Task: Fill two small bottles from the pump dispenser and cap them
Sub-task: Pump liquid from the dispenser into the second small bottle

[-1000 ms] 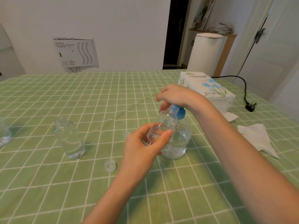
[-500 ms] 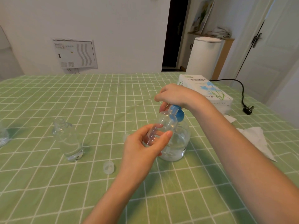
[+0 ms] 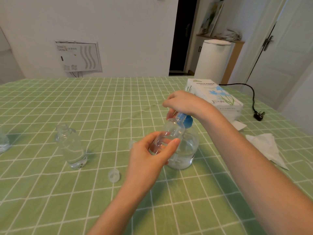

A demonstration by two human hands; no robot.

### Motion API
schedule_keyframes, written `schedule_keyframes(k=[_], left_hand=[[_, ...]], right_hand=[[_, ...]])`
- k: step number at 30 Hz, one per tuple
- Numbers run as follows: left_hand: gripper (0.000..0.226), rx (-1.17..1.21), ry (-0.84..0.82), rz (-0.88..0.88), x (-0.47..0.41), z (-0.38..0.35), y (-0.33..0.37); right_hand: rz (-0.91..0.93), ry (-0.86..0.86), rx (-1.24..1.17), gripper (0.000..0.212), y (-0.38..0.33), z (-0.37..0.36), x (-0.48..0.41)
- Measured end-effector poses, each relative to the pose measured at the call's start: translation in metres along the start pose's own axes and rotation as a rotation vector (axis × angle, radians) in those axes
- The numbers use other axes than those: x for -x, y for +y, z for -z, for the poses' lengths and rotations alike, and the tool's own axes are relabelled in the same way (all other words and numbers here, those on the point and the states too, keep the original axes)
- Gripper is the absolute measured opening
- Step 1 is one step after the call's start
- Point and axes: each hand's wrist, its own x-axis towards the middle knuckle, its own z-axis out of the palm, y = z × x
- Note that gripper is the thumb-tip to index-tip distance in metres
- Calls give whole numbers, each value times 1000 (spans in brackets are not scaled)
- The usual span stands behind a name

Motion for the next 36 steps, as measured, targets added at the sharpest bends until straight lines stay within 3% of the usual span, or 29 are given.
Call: schedule_keyframes(k=[8,24,36], left_hand=[[21,4,-11,0,-1,-1,2],[9,-4,-20,4,1,-2,2],[13,11,-27,-2,0,-1,3]], right_hand=[[-15,3,2,40,-2,8,0],[-22,-55,11,37,2,1,1],[-12,-15,51,43,-4,10,3]])
